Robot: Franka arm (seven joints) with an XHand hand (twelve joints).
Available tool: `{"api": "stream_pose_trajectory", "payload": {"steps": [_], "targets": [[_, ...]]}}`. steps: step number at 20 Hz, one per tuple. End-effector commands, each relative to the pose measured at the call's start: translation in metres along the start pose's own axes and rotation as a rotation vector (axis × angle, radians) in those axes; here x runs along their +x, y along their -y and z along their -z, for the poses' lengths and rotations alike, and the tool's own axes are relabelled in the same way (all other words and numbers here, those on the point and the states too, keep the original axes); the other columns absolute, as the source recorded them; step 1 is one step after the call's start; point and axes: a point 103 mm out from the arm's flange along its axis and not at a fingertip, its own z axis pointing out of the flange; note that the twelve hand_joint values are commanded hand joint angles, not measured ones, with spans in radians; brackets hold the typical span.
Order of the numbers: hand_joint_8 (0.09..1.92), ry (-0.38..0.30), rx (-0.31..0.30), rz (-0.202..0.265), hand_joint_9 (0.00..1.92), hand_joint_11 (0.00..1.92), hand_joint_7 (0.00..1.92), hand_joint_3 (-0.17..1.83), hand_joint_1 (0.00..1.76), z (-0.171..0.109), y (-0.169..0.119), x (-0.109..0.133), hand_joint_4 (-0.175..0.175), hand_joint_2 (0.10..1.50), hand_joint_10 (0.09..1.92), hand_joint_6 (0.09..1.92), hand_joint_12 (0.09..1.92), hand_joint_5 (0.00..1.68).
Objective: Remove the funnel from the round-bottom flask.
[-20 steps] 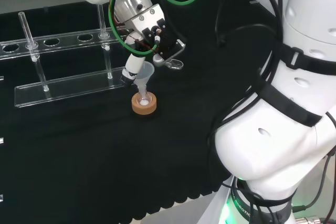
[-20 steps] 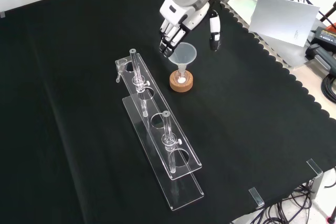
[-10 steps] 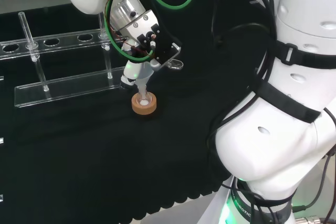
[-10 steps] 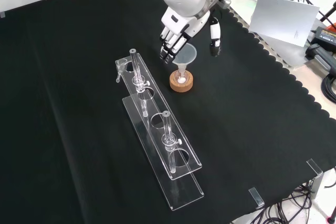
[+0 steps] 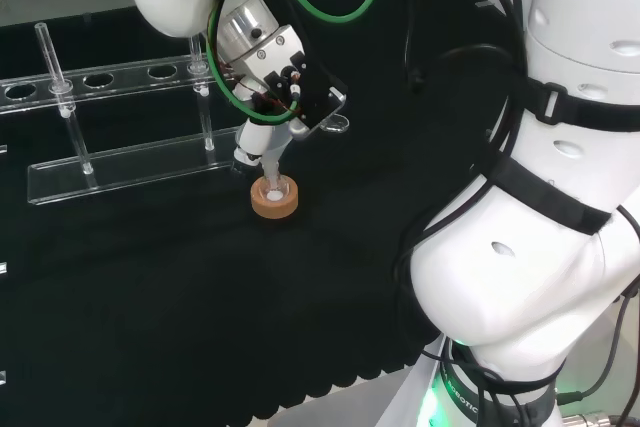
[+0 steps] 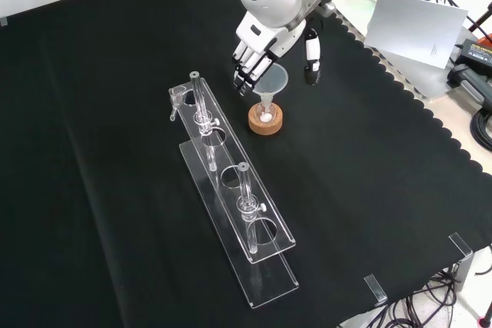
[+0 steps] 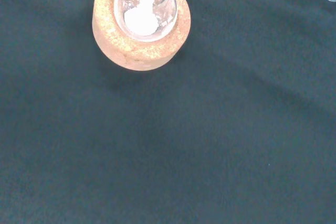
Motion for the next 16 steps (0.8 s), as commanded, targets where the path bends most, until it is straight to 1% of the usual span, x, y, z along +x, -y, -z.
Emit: {"api": "stream_pose_trajectory", "payload": {"steps": [1, 4, 11, 13, 16], "targets": [[0.37, 0.006, -0.018, -0.006, 0.16, 0.32, 0.00, 0.03, 0.50, -0.006, -0.004, -0.002, 0.023, 0.74, 0.79, 0.09, 1.46, 0.02], [0.37, 0.010, -0.014, -0.005, 0.14, 0.32, 0.00, 0.02, 0.50, -0.009, -0.007, -0.003, 0.021, 0.74, 0.85, 0.09, 1.46, 0.03], [0.39, 0.006, 0.006, 0.002, 0.14, 0.32, 0.00, 0.02, 0.51, -0.014, -0.015, -0.003, 0.019, 0.75, 0.86, 0.09, 1.46, 0.05], [0.41, 0.007, 0.008, 0.003, 0.15, 0.32, 0.00, 0.02, 0.51, -0.014, -0.017, -0.003, 0.019, 0.75, 0.87, 0.09, 1.47, 0.05], [0.49, 0.006, 0.018, 0.001, 0.23, 0.33, 0.00, 0.02, 0.51, -0.016, -0.020, -0.003, 0.015, 0.75, 0.84, 0.09, 1.46, 0.08]]}}
